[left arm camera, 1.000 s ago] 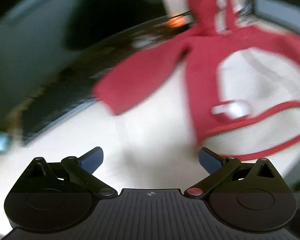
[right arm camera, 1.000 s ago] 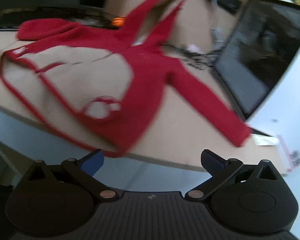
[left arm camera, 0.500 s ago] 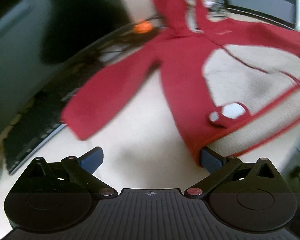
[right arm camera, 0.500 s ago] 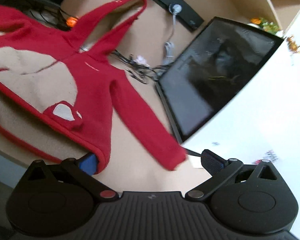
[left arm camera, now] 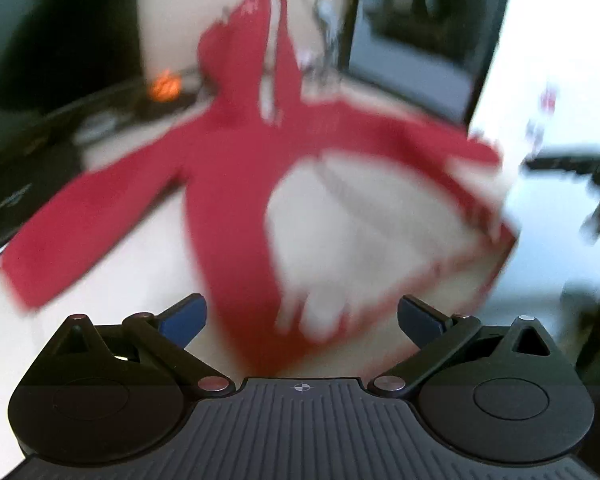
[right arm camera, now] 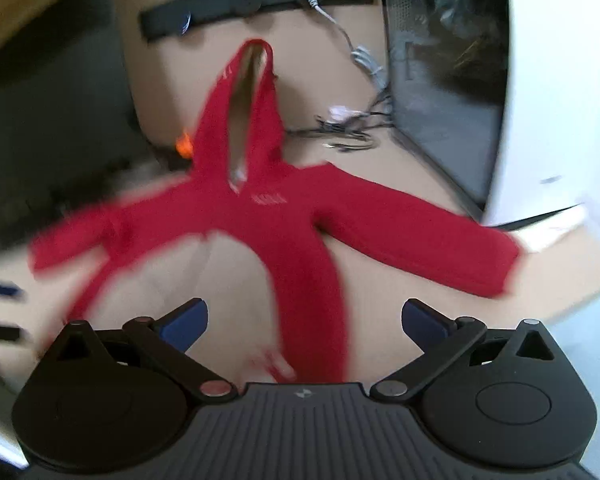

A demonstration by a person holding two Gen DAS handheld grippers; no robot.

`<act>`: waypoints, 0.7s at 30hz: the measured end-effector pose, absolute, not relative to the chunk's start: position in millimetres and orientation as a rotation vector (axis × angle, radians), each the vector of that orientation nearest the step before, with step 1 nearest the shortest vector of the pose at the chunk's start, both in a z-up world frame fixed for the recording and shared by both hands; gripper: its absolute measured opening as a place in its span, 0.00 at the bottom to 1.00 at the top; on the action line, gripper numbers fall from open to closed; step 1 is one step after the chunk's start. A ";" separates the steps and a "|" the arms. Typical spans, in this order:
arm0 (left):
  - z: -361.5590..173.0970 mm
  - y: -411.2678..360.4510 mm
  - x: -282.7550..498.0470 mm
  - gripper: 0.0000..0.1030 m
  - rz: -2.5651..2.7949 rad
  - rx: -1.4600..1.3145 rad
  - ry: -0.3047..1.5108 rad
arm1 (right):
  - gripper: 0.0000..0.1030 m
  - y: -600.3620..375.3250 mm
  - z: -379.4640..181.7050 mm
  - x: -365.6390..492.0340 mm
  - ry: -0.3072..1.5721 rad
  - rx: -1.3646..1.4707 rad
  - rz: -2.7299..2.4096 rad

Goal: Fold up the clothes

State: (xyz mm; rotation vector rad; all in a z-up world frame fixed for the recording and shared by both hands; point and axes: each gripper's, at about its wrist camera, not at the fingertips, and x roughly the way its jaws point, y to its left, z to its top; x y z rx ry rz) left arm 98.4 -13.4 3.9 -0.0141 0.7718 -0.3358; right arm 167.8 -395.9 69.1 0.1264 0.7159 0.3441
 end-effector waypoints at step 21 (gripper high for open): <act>-76.2 -62.9 213.3 1.00 -0.092 -0.144 0.910 | 1.00 -327.4 -35.1 284.3 0.810 0.143 0.566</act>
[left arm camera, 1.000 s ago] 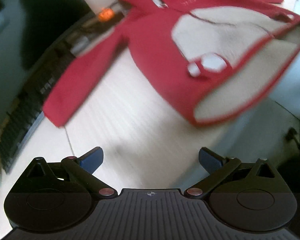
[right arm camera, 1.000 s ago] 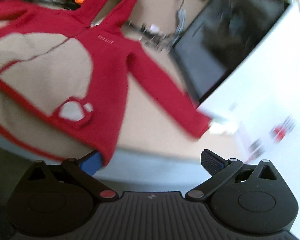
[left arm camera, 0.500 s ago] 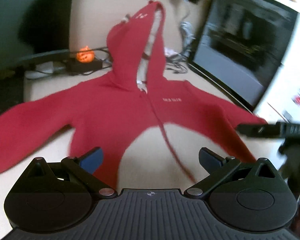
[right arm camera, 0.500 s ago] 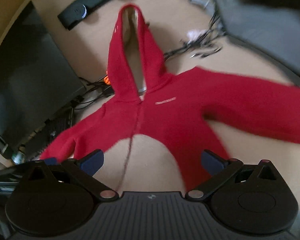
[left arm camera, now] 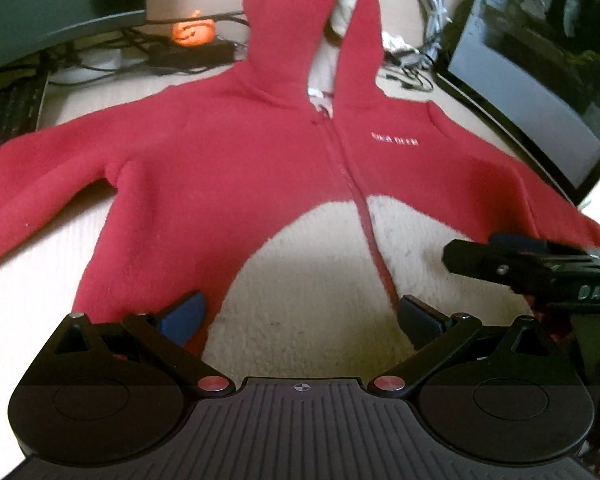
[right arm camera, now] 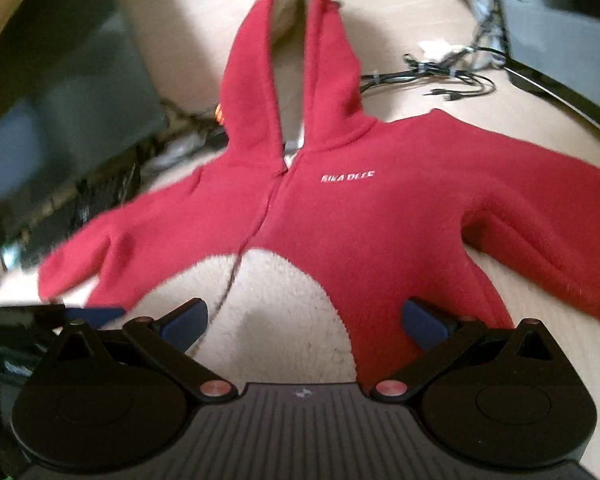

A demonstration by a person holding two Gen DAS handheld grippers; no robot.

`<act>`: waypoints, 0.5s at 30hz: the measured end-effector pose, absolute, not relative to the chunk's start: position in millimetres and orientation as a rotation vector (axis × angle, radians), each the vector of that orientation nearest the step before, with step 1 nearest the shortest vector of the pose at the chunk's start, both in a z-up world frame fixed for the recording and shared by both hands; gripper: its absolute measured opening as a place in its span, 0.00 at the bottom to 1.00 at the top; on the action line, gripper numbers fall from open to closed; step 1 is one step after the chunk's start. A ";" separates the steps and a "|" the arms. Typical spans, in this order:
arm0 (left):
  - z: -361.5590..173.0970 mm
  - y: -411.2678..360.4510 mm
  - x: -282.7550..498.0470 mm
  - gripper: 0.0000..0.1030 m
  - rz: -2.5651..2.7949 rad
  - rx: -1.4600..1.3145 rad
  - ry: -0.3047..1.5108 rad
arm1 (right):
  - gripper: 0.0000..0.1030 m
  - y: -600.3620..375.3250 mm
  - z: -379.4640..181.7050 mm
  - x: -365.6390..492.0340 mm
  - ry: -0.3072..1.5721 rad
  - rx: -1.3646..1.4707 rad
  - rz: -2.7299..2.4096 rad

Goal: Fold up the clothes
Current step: 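Grasp the sleeve nearest the left gripper and lift it across the body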

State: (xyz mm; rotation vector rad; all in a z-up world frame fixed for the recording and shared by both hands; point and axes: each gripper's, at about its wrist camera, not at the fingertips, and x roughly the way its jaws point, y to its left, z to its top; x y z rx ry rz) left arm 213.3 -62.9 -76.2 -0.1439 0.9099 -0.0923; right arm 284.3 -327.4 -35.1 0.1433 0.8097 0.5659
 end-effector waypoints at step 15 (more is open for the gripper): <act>-47.3 36.2 210.2 1.00 0.338 -0.497 0.817 | 1.00 -322.7 -7.2 300.2 0.780 0.030 0.582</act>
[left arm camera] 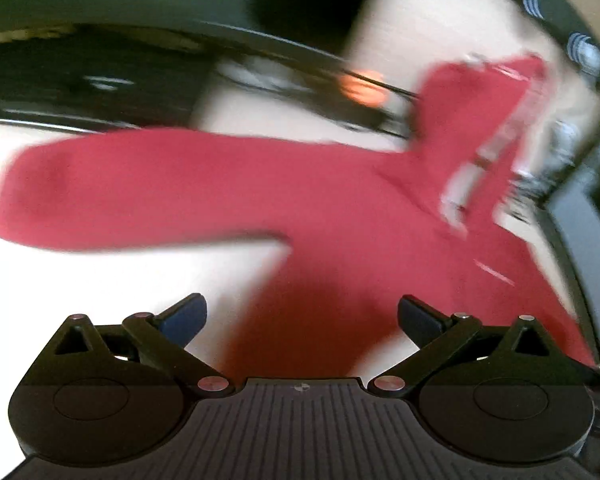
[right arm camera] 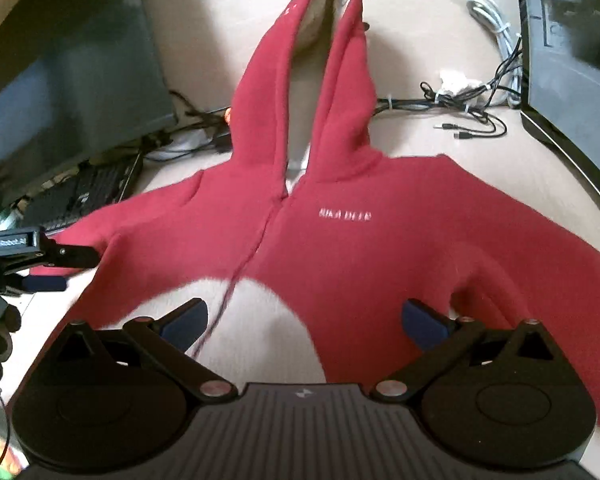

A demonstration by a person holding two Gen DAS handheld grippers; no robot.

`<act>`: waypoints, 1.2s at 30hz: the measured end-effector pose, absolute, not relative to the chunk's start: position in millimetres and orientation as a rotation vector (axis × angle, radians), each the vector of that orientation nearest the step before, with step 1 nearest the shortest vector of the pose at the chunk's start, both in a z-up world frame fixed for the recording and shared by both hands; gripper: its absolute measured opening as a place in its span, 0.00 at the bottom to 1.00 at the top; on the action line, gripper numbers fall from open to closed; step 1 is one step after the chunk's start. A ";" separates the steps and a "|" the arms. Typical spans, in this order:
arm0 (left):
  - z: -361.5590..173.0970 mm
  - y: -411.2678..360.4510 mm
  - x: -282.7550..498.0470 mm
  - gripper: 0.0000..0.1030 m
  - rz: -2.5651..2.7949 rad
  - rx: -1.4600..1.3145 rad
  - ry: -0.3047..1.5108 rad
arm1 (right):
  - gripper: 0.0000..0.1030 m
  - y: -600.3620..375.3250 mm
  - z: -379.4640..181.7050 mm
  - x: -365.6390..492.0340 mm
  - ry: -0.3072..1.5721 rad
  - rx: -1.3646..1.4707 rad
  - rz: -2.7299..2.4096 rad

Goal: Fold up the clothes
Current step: 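Grasp the sleeve nearest the left gripper and lift it across the body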

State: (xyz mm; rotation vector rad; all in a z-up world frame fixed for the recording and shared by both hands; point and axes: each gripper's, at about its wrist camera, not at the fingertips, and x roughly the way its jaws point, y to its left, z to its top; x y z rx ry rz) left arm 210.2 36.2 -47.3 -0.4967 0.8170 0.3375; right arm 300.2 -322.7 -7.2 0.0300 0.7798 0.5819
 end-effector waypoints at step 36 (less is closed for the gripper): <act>-77.2 126.5 214.4 1.00 0.379 -1.005 0.634 | 1.00 -278.1 -39.4 305.6 0.773 -0.160 0.570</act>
